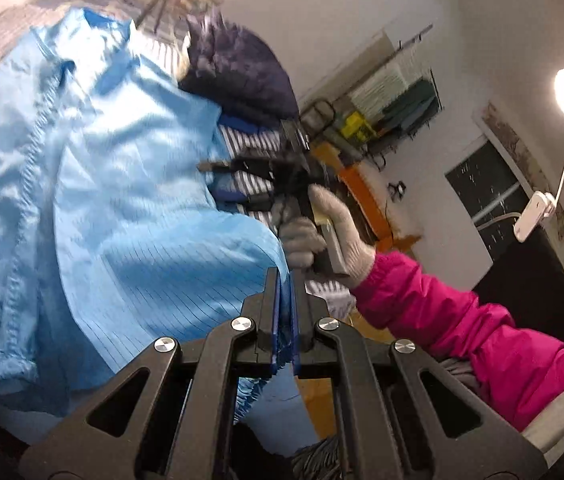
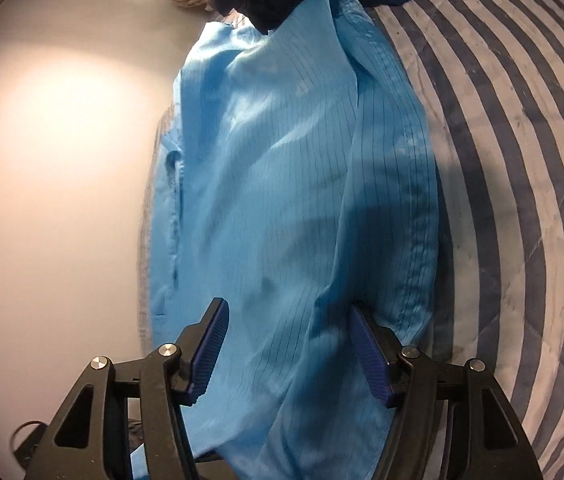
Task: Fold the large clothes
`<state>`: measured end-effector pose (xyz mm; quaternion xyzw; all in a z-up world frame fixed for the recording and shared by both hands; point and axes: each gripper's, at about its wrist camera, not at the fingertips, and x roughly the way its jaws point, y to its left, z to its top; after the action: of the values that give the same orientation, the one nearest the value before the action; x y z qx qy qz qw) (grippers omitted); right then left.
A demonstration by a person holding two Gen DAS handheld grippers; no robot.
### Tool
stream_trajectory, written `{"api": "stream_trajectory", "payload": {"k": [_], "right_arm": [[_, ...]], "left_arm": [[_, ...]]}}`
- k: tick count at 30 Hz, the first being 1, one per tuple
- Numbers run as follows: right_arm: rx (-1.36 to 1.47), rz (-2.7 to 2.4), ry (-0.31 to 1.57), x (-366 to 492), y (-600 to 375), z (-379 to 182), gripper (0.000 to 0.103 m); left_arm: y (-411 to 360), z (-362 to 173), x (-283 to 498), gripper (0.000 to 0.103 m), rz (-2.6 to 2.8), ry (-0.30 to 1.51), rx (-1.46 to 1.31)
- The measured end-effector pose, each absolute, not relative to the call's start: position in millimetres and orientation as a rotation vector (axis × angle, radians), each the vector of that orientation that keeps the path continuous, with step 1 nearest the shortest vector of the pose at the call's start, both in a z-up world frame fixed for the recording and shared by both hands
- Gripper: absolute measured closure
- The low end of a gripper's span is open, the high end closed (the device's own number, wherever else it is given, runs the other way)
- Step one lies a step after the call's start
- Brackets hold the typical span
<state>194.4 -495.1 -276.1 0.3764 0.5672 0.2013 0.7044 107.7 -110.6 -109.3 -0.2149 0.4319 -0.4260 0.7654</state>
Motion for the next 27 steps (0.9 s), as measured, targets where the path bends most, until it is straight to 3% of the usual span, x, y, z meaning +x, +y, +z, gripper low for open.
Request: {"api": "stream_trajectory", "payload": {"k": [6, 14, 17, 19, 21, 27], "right_arm": [[0.854, 0.552, 1.282, 192, -481, -272, 0.039], [0.782, 0.592, 1.334, 200, -453, -274, 0.047], [0.784, 0.493, 1.317, 213, -463, -278, 0.07], [0.735, 0.416, 1.307, 218, -472, -277, 0.097], [0.571, 0.328, 1.324, 222, -475, -269, 0.103], [0.43, 0.254, 1.281, 223, -504, -252, 0.103]], "left_arm": [[-86, -108, 123, 0.101, -0.873, 0.886, -0.571], [-69, -89, 111, 0.101, -0.858, 0.806, -0.558], [-89, -95, 108, 0.101, -0.906, 0.847, -0.495], [-109, -102, 103, 0.101, -0.951, 0.885, -0.455], [-131, -111, 96, 0.101, -0.994, 0.92, -0.385], [-199, -161, 73, 0.101, -1.113, 1.078, -0.143]]}}
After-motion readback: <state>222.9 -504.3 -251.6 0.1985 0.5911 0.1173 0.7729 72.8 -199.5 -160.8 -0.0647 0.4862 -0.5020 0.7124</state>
